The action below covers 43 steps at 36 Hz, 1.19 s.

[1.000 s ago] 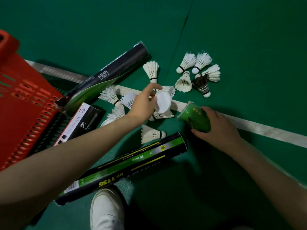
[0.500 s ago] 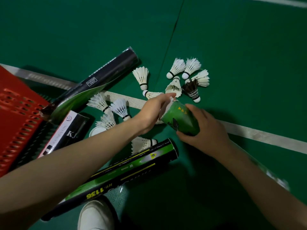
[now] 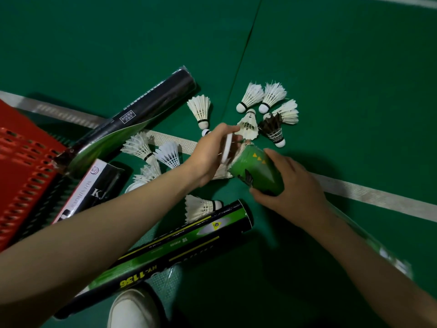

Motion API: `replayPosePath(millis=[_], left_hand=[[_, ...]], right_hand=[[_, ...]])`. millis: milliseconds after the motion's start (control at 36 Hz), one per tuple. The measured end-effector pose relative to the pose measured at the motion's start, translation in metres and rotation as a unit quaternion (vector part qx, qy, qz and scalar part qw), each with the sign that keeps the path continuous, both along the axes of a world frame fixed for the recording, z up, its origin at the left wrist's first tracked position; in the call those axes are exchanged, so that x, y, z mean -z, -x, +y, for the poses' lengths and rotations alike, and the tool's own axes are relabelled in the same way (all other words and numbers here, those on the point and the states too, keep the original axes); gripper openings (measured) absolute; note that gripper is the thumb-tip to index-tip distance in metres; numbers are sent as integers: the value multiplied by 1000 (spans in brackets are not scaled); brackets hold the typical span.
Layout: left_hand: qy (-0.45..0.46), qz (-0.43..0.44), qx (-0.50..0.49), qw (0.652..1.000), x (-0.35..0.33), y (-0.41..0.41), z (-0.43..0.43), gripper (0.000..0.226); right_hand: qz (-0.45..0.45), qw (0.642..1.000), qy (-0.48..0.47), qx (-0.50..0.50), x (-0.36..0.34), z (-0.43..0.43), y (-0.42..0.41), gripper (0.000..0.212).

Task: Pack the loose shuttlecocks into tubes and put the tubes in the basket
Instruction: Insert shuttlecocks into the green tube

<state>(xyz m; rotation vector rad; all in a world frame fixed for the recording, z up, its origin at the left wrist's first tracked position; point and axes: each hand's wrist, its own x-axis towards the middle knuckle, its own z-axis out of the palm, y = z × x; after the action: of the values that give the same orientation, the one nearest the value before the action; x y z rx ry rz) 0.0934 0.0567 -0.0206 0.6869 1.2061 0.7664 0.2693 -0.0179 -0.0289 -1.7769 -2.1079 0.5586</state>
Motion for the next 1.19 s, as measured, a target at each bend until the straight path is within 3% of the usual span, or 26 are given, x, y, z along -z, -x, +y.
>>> replayPosePath(millis=[111, 444, 583, 889, 1028, 1194], left_hand=[[4, -8, 80, 997, -3, -1, -2, 35], [-81, 123, 152, 977, -11, -13, -8, 38], [-80, 127, 174, 973, -12, -15, -14, 53], [-38, 158, 254, 953, -13, -12, -16, 50], [-24, 149, 295, 944, -28, -13, -14, 59], [-48, 130, 223, 965, -23, -15, -11, 60]], right_hand=[[-3, 1000, -12, 5, -1, 1, -2, 83], [7, 1000, -13, 2, -4, 1, 2, 83], [12, 1000, -6, 1, -4, 1, 3, 83], [28, 999, 22, -9, -3, 0, 4, 83], [24, 1000, 19, -6, -2, 1, 4, 82], [24, 999, 31, -6, 1, 9, 4, 83]])
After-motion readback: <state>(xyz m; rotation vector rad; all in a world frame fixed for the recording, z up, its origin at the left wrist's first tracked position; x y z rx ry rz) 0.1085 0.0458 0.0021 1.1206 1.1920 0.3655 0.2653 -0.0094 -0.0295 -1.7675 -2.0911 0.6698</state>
